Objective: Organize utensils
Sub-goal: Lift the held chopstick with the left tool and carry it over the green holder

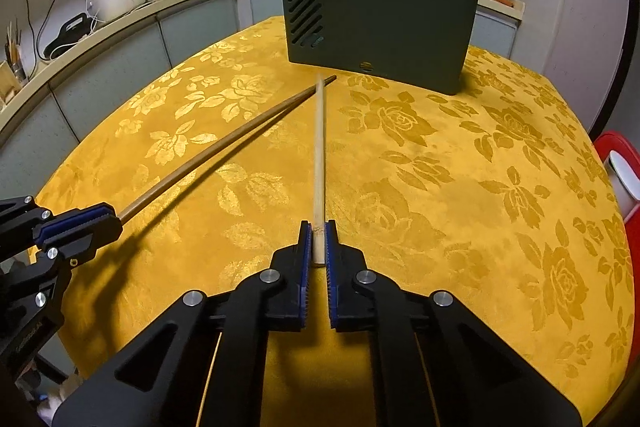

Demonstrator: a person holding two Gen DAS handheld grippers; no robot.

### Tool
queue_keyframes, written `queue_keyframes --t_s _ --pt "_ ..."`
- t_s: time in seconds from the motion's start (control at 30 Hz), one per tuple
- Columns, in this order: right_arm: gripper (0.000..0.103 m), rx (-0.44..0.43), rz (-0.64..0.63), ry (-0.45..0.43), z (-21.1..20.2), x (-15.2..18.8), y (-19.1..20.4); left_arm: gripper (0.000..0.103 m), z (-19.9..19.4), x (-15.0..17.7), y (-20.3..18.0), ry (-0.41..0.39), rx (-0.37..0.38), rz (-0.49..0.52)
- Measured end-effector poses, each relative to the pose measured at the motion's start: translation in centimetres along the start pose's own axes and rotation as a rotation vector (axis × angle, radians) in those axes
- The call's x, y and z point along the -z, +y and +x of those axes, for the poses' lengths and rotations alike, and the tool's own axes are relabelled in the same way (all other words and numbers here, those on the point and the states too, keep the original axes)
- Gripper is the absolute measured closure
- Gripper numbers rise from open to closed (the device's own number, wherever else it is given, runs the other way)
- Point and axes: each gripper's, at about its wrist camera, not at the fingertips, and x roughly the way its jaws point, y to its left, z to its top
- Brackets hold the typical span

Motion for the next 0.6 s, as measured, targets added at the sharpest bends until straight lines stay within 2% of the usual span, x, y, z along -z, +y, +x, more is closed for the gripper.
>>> queue_keyframes --t_s 0.27,0.6 --pt "0.096 0.036 0.065 -0.009 -2.4 0.5 -3.2 0.097 -0.9 -0.5 -0.3 -0.026 -0.001 0.011" --pt "0.096 0.065 0.125 -0.158 -9.3 -0.4 -6.4 0.097 -4.0 -3.1 -0.4 -0.132 -0.019 0.027"
